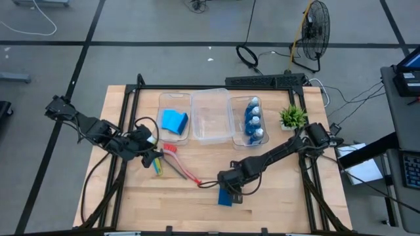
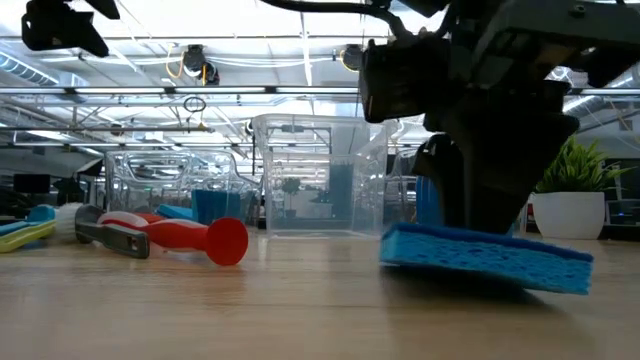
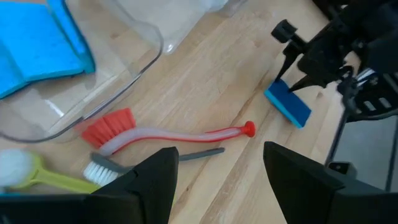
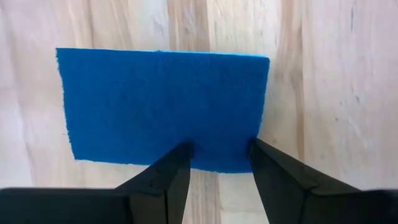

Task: Pick & Place Kitchen Sink Supplies
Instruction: Put the blue sponge into the left transparent bin

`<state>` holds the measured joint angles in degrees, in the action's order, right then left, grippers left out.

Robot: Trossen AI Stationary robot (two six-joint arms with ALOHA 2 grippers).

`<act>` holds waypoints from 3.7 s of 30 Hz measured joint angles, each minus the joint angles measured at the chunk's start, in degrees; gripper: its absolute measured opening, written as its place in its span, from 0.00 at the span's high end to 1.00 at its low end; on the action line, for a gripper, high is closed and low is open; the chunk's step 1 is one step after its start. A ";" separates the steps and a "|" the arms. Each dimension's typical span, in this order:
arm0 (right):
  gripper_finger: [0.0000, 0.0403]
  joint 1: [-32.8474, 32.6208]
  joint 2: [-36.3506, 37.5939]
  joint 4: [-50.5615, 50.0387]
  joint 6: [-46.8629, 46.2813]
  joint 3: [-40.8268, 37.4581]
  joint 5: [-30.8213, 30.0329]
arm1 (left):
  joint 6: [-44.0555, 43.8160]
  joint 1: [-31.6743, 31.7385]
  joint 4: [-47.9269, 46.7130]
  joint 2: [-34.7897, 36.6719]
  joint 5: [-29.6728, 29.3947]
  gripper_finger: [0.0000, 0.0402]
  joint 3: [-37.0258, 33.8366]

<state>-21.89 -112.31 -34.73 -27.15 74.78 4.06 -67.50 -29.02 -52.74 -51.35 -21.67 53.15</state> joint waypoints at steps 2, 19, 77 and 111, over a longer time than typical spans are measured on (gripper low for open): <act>0.62 -0.30 0.00 -1.36 0.21 -0.02 -0.16 | 0.61 0.00 0.65 -0.01 -0.69 0.40 0.00; 0.62 -1.44 11.01 -15.63 -12.31 -0.39 2.03 | 1.04 0.00 0.67 -0.01 -2.85 0.40 0.00; 0.39 -5.81 19.20 20.83 -76.90 -29.94 -4.06 | 4.80 0.00 0.57 -0.02 -7.48 0.40 0.00; 1.00 -6.11 29.03 15.15 -66.12 -30.38 -10.84 | 4.34 0.02 1.02 -0.02 -8.98 0.40 0.00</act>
<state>-28.00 -83.29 -19.58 -93.27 44.40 -6.78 -63.16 -28.99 -51.72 -51.37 -30.65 53.15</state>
